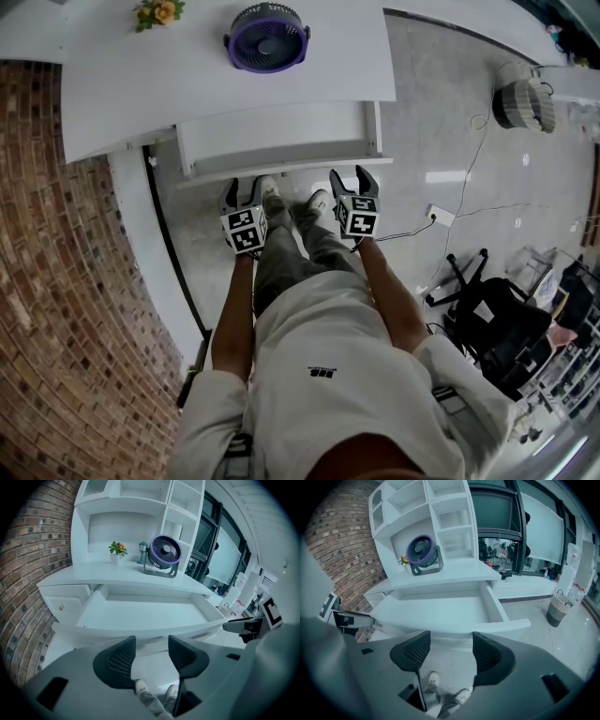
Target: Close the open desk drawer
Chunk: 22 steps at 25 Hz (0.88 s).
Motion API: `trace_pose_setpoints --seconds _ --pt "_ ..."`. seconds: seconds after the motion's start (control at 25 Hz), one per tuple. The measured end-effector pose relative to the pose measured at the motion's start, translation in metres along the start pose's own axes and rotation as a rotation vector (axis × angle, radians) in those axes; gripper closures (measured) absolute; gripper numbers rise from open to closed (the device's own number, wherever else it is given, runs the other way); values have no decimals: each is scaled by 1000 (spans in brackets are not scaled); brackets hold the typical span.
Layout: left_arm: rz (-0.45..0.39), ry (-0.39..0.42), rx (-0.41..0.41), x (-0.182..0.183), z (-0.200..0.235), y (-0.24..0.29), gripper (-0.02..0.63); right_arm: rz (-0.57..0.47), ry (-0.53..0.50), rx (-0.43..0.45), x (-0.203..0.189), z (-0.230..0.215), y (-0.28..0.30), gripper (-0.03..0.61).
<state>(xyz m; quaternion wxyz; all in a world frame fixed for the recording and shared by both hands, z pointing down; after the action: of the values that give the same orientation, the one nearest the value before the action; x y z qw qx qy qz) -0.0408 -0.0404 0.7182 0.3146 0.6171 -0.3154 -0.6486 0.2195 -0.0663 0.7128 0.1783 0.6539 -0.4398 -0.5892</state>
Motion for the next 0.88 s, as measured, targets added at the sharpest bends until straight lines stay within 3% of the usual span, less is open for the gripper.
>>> trace_pose_setpoints --seconds 0.88 --pt "-11 -2 -4 21 2 15 388 -16 -4 -14 19 -8 16 302"
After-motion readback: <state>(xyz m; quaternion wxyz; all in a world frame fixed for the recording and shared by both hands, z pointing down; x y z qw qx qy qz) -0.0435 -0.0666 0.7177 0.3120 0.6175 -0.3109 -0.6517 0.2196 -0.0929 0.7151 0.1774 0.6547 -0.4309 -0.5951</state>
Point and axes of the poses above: the fingertips, and each gripper's own axes: y forward along the fingers, z to its left, x out of its top, the point moved 1 cm from there along -y, backward along the fingers, and after that the axes turned 9 degrees about x, right-handed, at the moved point
